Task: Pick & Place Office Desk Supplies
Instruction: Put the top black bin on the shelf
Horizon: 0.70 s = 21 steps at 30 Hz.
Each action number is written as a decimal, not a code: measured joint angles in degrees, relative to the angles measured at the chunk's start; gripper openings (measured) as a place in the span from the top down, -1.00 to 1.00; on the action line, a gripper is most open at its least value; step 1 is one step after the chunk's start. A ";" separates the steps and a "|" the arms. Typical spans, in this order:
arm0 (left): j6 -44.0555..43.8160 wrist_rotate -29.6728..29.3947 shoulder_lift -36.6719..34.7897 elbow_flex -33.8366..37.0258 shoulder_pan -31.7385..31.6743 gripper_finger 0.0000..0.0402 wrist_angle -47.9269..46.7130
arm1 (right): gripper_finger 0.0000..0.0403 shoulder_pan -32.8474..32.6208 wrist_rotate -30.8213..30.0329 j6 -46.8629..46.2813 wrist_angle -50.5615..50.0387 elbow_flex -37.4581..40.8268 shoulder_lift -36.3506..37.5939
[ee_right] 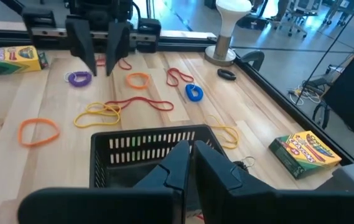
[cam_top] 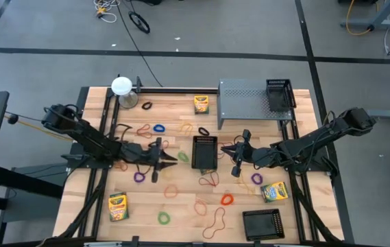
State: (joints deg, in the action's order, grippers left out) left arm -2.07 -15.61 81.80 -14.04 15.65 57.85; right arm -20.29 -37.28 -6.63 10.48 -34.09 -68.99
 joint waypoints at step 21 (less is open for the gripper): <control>0.16 0.00 0.05 1.16 0.04 0.66 1.75 | 0.83 0.00 0.31 -0.12 3.51 0.00 0.00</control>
State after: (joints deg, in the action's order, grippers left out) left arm -1.91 -15.61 81.85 -12.88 15.68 59.59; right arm -20.29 -36.97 -6.75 13.99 -34.09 -68.99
